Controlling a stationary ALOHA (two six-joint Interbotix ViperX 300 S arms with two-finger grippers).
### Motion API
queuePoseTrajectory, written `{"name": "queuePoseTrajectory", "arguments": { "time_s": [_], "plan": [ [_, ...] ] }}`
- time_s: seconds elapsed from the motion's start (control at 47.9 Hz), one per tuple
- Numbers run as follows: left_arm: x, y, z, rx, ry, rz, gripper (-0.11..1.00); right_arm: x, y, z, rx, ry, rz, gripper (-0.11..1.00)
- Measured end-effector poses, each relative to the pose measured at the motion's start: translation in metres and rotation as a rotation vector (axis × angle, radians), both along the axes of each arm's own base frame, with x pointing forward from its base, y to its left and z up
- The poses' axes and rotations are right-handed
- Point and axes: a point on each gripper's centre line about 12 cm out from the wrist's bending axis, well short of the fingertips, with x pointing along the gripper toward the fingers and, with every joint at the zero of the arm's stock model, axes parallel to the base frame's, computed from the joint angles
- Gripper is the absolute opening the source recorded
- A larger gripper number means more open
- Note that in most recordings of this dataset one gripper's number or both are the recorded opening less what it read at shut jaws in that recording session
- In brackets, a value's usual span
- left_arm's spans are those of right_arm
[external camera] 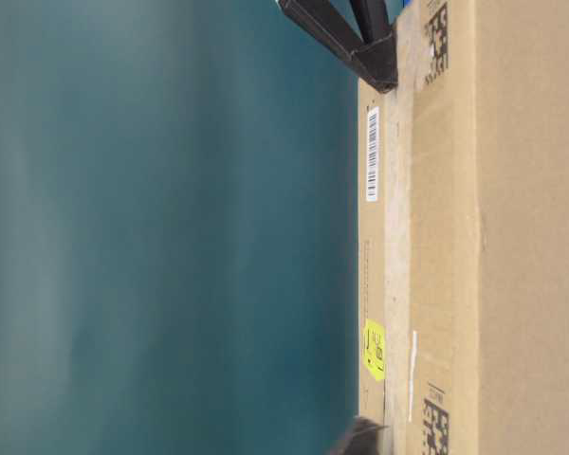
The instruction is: Close the cardboard box.
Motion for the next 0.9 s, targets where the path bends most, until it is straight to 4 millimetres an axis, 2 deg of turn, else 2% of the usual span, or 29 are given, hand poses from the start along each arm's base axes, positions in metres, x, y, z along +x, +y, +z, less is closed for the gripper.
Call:
{"name": "queuePoseTrajectory", "arguments": {
  "time_s": [0.251,0.898],
  "plan": [
    [0.003,0.0,-0.011,0.0,0.023,-0.001,0.0,0.0,0.0,0.0,0.003,0.0,-0.001,0.0],
    [0.003,0.0,-0.011,0.0,0.028,-0.001,0.0,0.0,0.0,0.0,0.004,-0.001,-0.002,0.0]
  ]
}}
